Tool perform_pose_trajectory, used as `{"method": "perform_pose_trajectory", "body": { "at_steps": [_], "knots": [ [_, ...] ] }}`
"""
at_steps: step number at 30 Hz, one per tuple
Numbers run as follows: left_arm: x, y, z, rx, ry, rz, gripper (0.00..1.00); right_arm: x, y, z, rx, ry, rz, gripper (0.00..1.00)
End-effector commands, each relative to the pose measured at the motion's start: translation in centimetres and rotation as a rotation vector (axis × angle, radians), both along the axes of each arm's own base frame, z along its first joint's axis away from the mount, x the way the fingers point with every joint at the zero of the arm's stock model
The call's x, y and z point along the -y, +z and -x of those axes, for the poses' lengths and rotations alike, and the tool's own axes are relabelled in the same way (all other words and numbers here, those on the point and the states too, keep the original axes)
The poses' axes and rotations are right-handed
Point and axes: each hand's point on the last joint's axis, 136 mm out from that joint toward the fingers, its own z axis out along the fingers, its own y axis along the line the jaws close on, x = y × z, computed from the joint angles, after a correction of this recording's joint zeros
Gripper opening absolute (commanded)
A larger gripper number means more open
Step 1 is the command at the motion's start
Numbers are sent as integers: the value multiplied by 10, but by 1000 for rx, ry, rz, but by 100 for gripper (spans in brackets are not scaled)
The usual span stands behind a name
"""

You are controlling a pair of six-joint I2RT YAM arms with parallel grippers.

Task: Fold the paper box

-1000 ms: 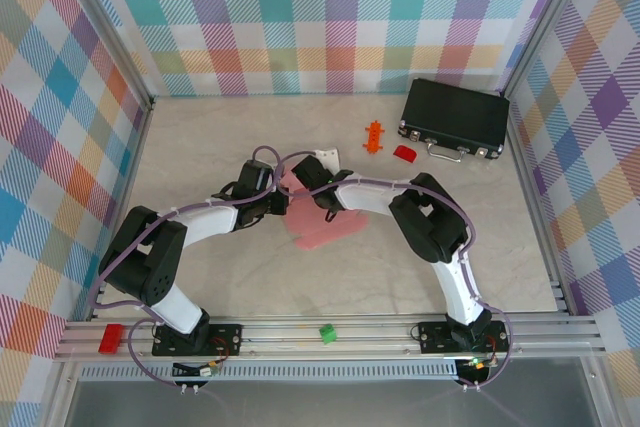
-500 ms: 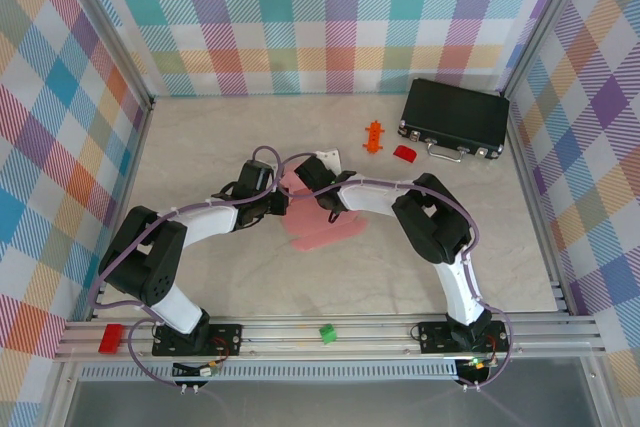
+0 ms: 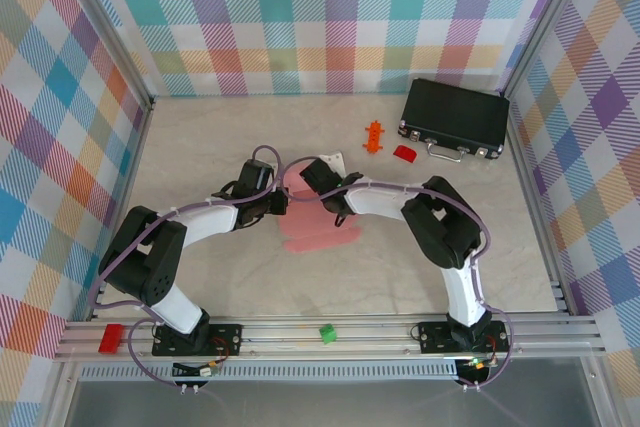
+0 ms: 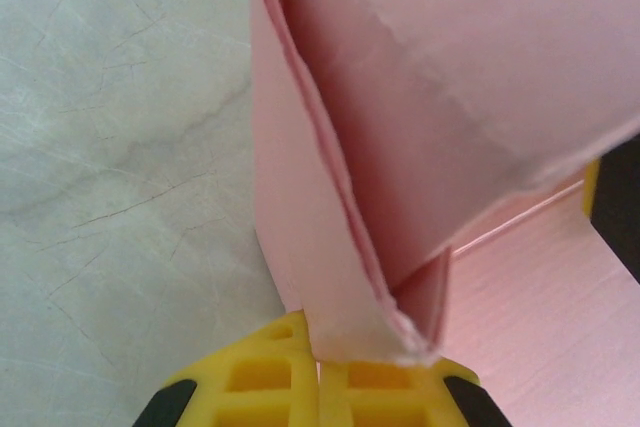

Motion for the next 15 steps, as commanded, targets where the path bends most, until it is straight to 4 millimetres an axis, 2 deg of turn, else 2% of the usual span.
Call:
{"method": "perform_pose_trajectory", "body": {
  "at_steps": [1, 7, 11, 15],
  "knots": [
    [2, -5, 7, -41, -5, -15, 1, -7, 14, 6, -1, 60, -47, 68],
    [2, -5, 4, -53, 22, -10, 1, -10, 20, 20, -16, 129, -108, 75],
    [1, -2, 2, -69, 60, 8, 1, -3, 34, 30, -9, 154, -122, 75],
    [-3, 0, 0, -108, 150, 38, 2, 5, 56, 50, -4, 186, -198, 75]
  ]
}}
